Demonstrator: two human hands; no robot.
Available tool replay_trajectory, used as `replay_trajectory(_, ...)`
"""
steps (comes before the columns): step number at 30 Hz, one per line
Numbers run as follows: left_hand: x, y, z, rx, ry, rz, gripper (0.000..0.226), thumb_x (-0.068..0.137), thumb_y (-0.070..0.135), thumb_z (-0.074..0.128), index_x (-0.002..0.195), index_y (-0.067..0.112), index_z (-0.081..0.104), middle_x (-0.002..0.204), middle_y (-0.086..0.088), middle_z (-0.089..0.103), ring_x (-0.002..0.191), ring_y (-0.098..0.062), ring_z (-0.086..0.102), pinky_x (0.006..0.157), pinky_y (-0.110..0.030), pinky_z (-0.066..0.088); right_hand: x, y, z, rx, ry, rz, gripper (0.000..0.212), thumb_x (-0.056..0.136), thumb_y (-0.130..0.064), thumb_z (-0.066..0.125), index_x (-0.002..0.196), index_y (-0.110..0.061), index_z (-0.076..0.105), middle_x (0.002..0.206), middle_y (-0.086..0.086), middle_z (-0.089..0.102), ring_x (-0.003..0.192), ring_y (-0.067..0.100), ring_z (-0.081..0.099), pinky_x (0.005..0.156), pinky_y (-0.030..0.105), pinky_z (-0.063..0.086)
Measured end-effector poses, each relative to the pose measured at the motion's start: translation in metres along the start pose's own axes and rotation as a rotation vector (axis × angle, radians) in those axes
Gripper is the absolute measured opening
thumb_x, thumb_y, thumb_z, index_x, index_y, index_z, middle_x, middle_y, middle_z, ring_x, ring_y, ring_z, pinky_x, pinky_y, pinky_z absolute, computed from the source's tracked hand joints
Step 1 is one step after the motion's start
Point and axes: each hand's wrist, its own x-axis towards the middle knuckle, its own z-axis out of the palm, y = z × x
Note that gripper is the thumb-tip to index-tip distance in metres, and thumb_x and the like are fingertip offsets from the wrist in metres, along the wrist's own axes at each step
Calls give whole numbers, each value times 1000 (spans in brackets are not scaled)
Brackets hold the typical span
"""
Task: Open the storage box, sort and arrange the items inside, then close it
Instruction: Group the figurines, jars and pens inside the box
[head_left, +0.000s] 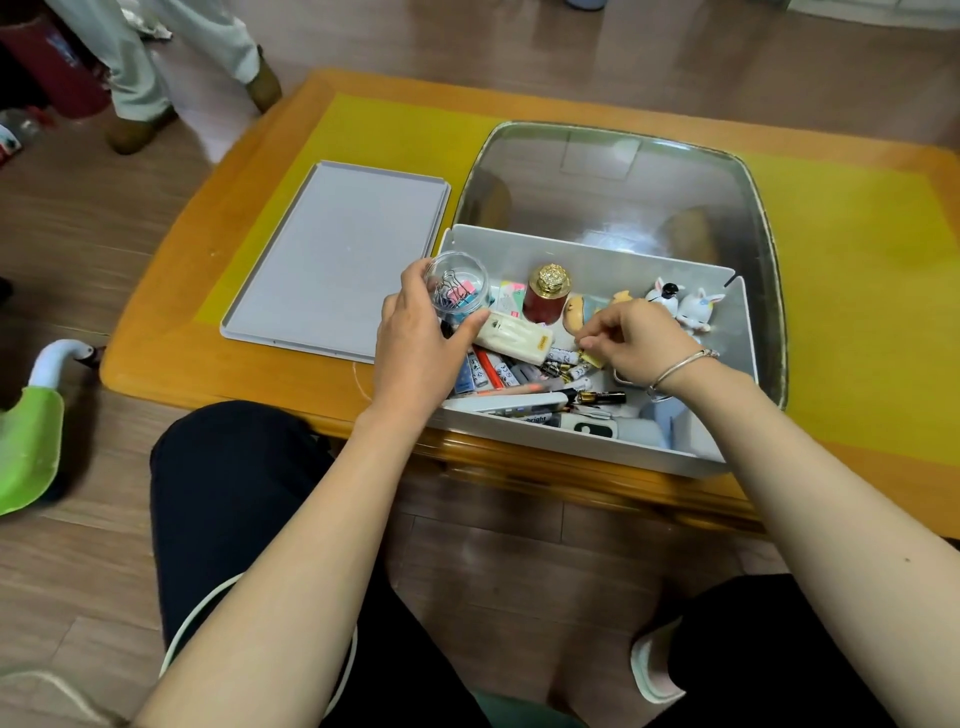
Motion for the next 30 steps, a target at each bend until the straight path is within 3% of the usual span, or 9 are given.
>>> replay_trajectory(2,0,0,0,2,-3,2,72,82,48,68,138,21,31,131,-3,52,122,-18,45,84,-26,42,0,-3,0,27,-69,17,11,86,-13,65,90,-10,74,82,9,71,67,12,56,58,9,37)
replay_trajectory(7,0,1,-2,-1,-11,-7,73,82,47,68,138,20,32,131,-4,52,122,-19,45,85,-28,45,5,-12,13,-51,-152,23,13,86,-13,66,94,-8,74,82,6,70,61,6,53,57,13,38)
replay_trajectory(13,0,1,-1,6,-15,-2,72,82,47,69,138,20,32,129,-4,53,121,-18,46,83,-24,41,14,-21,30,-166,-146,56,15,78,-20,74,86,-8,74,88,8,71,80,18,59,75,25,45)
replay_trajectory(16,0,1,-1,7,-18,-3,73,81,48,69,138,21,32,129,-4,53,121,-18,47,85,-27,45,12,-22,31,-175,-146,24,14,77,-23,76,80,-10,73,83,7,70,79,17,60,72,26,46)
replay_trajectory(19,2,0,-2,20,-20,7,72,81,48,69,137,22,33,128,-4,54,121,-20,46,91,-36,47,4,-22,24,0,-73,-19,12,77,-20,76,75,-9,72,67,1,64,58,5,50,56,13,39)
replay_trajectory(22,-1,1,-1,114,-2,78,71,78,45,74,135,24,38,127,-1,57,121,-21,43,97,-38,38,-4,-19,14,269,96,27,15,77,-17,76,66,-18,66,53,-6,53,42,0,44,47,5,34)
replay_trajectory(26,-6,2,2,223,13,197,70,74,38,78,133,26,42,122,-1,59,120,-20,42,96,-37,34,-15,-15,6,423,179,106,15,78,-14,75,68,-10,64,39,-11,49,32,1,46,38,11,37)
replay_trajectory(30,-5,3,-2,189,1,194,69,74,40,78,131,26,44,122,0,59,119,-21,43,95,-38,33,-23,-16,2,519,224,76,11,81,-11,71,76,-2,65,46,-9,52,32,4,50,36,17,42)
